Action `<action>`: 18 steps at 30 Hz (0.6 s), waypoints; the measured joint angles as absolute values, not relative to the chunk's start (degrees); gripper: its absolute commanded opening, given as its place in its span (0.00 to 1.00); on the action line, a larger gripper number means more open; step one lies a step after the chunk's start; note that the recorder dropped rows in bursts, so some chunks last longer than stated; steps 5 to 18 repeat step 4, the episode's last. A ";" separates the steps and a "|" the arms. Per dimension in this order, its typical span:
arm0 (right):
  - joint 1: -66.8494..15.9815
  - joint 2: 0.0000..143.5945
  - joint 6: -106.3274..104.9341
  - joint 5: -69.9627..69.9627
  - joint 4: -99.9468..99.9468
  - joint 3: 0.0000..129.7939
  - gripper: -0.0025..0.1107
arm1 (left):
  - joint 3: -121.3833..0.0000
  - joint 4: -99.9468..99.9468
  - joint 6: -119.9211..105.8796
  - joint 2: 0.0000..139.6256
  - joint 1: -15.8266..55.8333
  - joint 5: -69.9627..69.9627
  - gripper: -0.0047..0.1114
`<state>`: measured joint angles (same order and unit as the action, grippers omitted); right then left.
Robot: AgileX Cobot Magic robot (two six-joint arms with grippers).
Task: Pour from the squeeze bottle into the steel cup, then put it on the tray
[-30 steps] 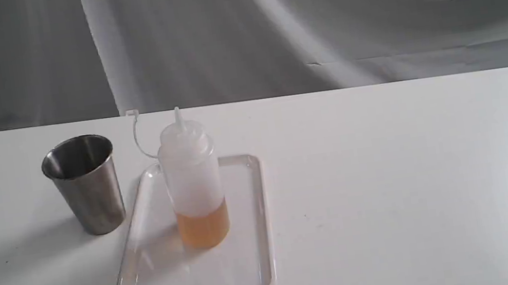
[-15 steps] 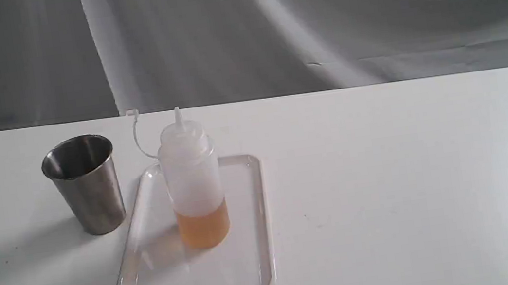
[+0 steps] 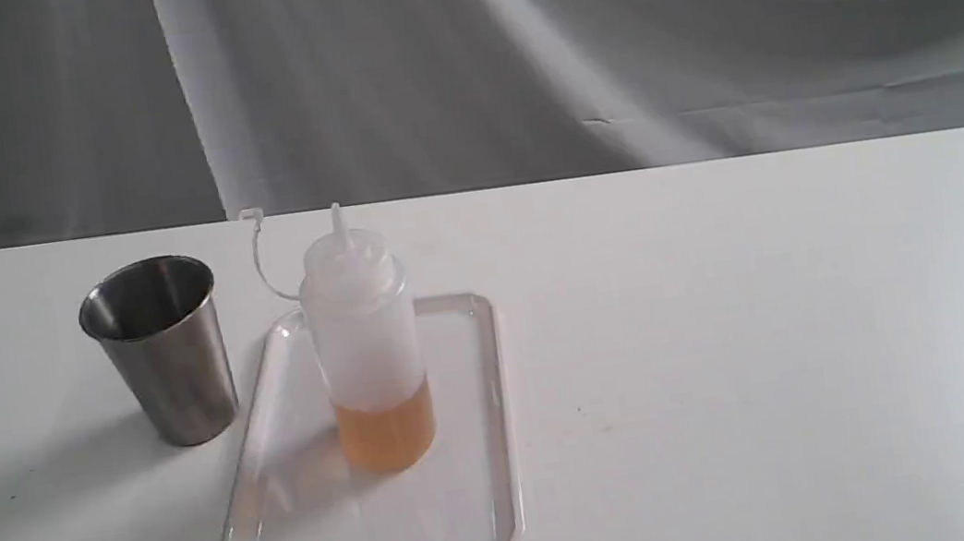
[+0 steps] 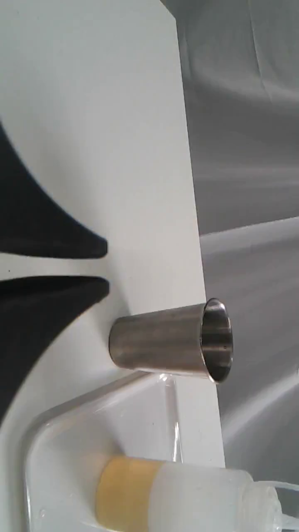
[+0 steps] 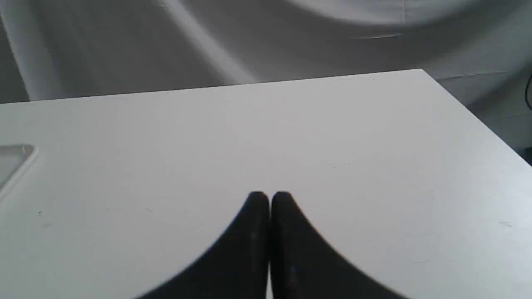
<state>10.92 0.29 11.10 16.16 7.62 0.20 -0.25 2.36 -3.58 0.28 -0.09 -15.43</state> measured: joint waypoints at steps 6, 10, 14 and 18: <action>10.92 0.29 11.10 16.16 7.62 0.20 0.02 | -0.26 2.36 -3.58 0.28 -0.09 -15.44 0.11; 10.92 0.29 11.10 16.16 7.62 0.20 0.02 | -0.26 2.36 -3.58 0.28 -0.09 -15.44 0.11; 10.92 0.29 11.10 16.16 7.62 0.20 0.02 | -0.26 2.36 -3.58 0.28 -0.09 -15.44 0.11; 10.92 0.29 11.10 16.16 7.62 0.20 0.02 | -0.26 2.36 -3.58 0.28 -0.09 -15.44 0.11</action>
